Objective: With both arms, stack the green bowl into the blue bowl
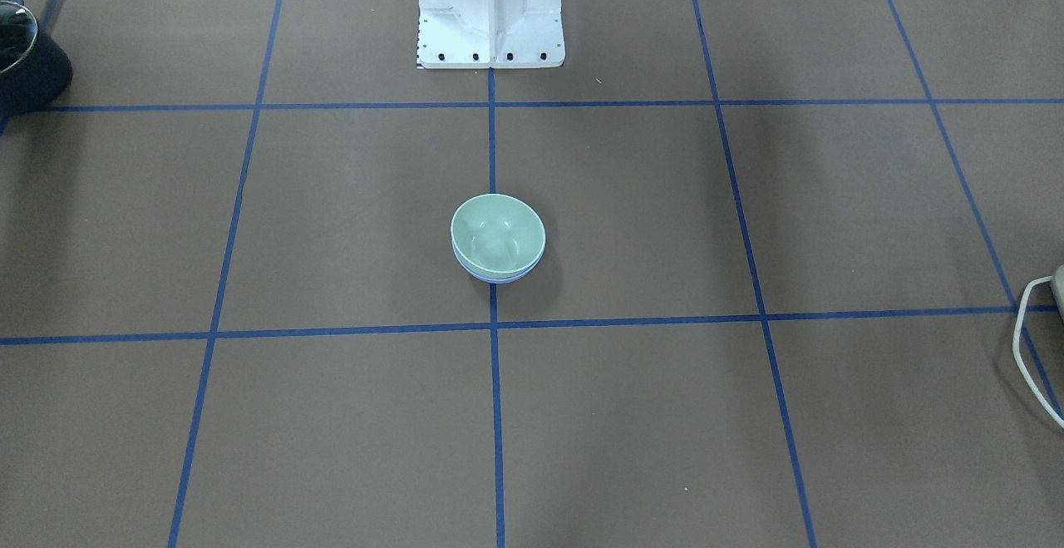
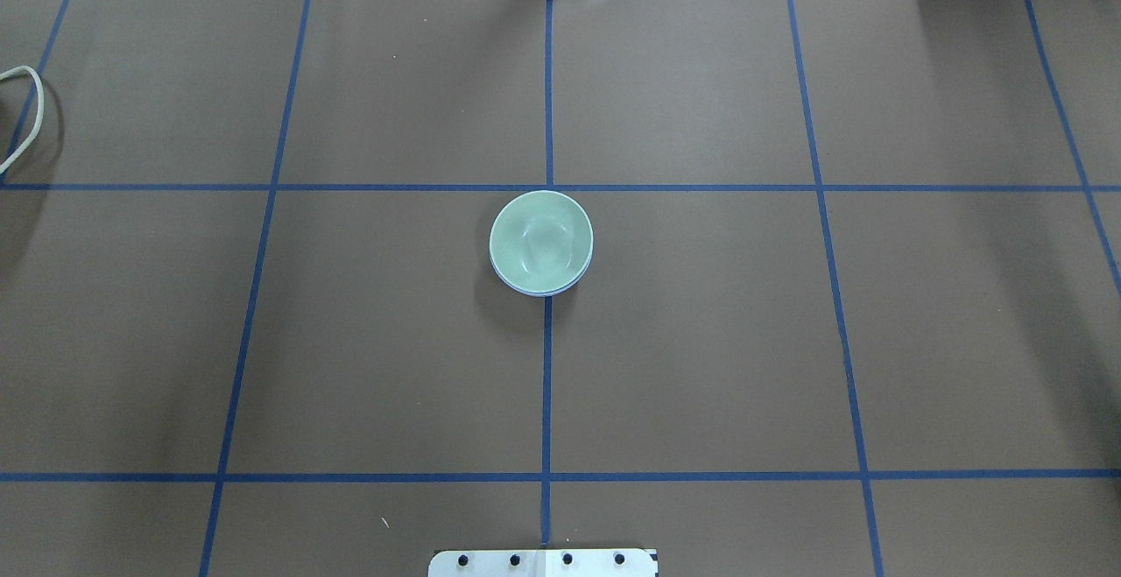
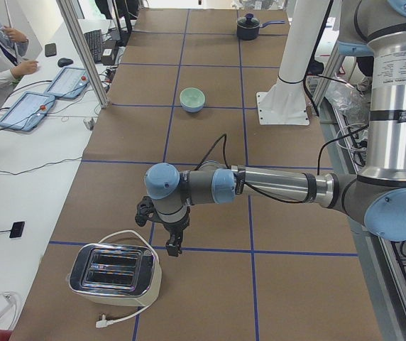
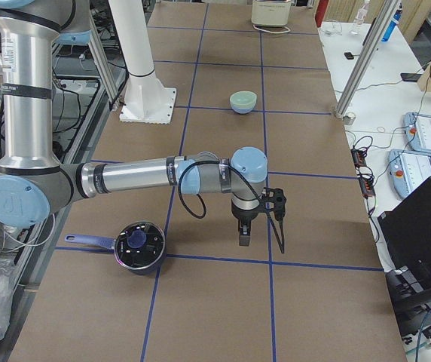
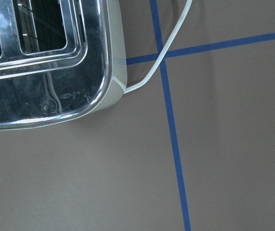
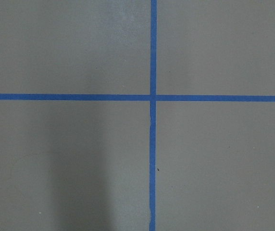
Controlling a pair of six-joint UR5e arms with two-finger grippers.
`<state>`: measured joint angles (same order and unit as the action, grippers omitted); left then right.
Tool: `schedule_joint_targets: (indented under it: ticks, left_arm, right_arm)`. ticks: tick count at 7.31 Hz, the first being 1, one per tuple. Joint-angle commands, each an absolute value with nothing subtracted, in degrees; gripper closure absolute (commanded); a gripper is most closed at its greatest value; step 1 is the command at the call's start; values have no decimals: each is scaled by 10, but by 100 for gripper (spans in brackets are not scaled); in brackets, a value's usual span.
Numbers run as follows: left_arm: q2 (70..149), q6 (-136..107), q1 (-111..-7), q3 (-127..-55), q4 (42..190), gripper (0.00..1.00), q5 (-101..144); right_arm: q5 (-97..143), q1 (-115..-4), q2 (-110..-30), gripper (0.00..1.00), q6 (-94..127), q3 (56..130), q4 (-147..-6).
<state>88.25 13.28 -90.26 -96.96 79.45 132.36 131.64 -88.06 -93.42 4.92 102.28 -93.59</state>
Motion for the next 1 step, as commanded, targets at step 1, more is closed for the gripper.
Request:
schedule_joint_targets:
  ticks: [1]
  left_arm:
    - [882,132,-902,-969,795,0,1324]
  right_arm:
    - [1317,-881,-934,0,49,1024,-936]
